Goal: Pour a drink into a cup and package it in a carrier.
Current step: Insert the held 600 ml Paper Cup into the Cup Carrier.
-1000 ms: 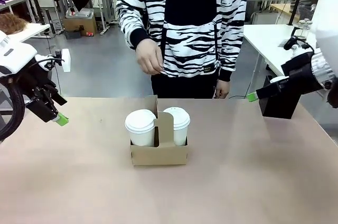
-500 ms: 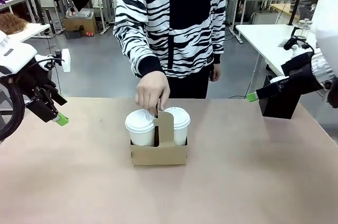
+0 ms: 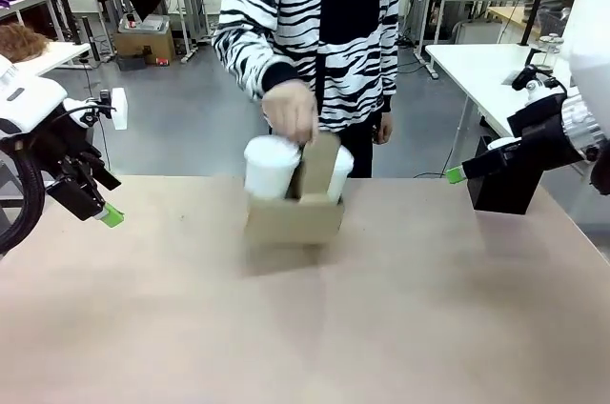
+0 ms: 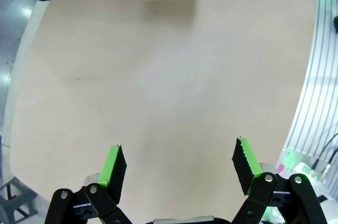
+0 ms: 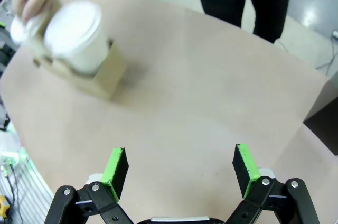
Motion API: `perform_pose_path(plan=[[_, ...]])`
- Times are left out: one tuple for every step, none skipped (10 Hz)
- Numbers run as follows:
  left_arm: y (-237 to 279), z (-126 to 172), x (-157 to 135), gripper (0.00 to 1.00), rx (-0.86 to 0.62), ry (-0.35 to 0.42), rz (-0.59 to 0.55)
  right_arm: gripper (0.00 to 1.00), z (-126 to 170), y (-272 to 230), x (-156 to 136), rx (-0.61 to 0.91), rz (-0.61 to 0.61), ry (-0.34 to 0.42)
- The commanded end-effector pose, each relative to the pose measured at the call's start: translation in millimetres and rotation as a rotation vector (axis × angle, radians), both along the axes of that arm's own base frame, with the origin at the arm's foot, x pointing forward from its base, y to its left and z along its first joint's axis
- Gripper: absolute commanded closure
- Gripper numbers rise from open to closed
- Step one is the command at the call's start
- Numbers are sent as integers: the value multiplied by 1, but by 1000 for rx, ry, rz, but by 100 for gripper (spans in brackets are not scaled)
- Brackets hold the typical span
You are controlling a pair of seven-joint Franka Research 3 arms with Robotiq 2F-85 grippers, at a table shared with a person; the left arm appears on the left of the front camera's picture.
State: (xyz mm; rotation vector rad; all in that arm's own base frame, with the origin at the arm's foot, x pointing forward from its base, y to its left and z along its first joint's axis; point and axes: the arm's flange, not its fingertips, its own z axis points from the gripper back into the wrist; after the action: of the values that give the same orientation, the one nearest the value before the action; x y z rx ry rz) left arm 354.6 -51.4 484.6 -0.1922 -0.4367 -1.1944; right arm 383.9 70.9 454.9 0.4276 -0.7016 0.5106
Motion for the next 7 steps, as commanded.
perform_pose_path(plan=[[2,-1,1,0,-12,-11,-16,0,-3,-2,0,-3,10,-22],[2,-1,1,0,-12,-11,-16,0,-3,-2,0,-3,10,-22],[2,-1,1,0,-12,-11,-16,0,-3,-2,0,-3,10,-22],[2,-1,1,0,-12,-11,-16,0,-3,-2,0,-3,10,-22],[2,-1,1,0,-12,-11,-16,0,-3,-2,0,-3,10,-22],[2,-1,1,0,-12,-11,-16,0,-3,-2,0,-3,10,-22],[2,-1,1,0,-12,-11,-16,0,-3,-2,0,-3,10,-22]])
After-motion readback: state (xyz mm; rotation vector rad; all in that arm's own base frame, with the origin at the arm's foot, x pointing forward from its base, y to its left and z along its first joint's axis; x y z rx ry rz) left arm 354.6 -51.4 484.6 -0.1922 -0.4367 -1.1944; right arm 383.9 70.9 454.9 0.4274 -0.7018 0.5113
